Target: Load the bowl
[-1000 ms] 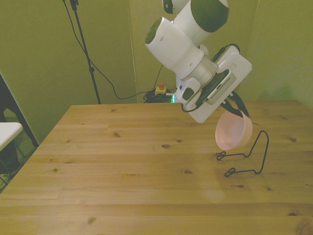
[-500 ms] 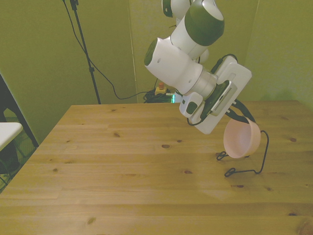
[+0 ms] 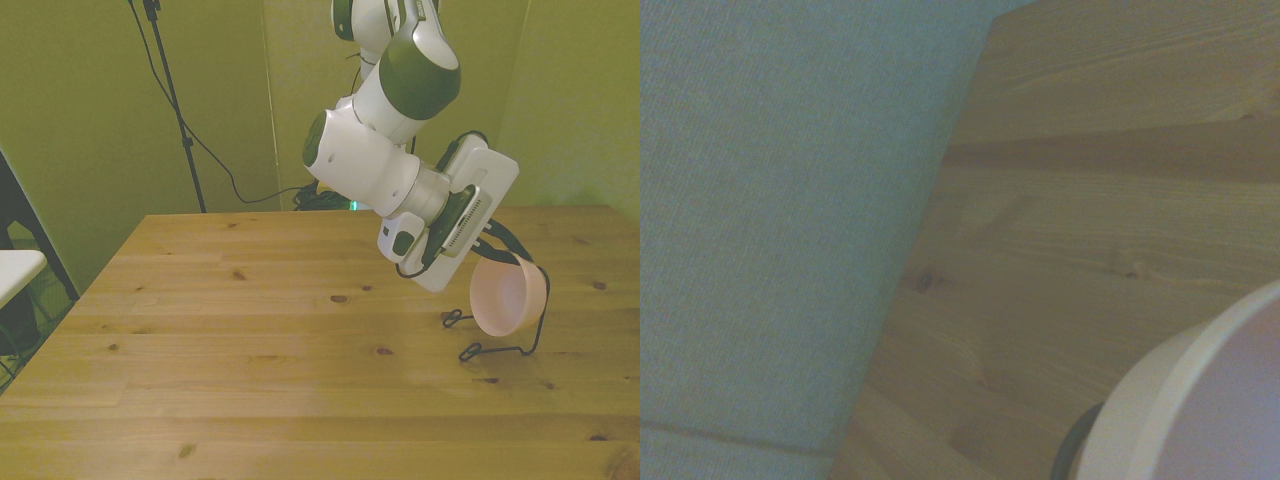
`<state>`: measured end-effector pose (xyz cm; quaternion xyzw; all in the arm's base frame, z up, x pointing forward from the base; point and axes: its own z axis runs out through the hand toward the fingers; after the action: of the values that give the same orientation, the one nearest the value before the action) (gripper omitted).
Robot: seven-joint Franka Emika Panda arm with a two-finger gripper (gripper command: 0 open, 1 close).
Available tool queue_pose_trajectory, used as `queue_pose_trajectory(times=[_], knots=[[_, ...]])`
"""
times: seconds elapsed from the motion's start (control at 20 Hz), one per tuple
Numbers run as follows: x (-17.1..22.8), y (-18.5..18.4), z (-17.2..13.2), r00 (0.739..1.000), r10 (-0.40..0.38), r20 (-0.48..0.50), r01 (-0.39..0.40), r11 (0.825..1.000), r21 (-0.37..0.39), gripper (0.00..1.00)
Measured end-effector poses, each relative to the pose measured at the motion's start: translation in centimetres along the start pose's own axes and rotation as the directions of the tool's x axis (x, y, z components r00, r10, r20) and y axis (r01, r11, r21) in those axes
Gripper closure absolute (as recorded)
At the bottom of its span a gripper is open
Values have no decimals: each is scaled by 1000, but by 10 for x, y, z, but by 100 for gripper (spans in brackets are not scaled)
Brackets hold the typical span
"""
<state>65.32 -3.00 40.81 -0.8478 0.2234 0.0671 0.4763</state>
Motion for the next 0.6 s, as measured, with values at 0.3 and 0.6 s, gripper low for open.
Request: queue_pose_trajectory(times=[0.3,0.6], knots=[[3,6,4,1000,6,4,-6,1000,-2,100],[7,11,10,1000,16,8,-16,1000,-5,100]])
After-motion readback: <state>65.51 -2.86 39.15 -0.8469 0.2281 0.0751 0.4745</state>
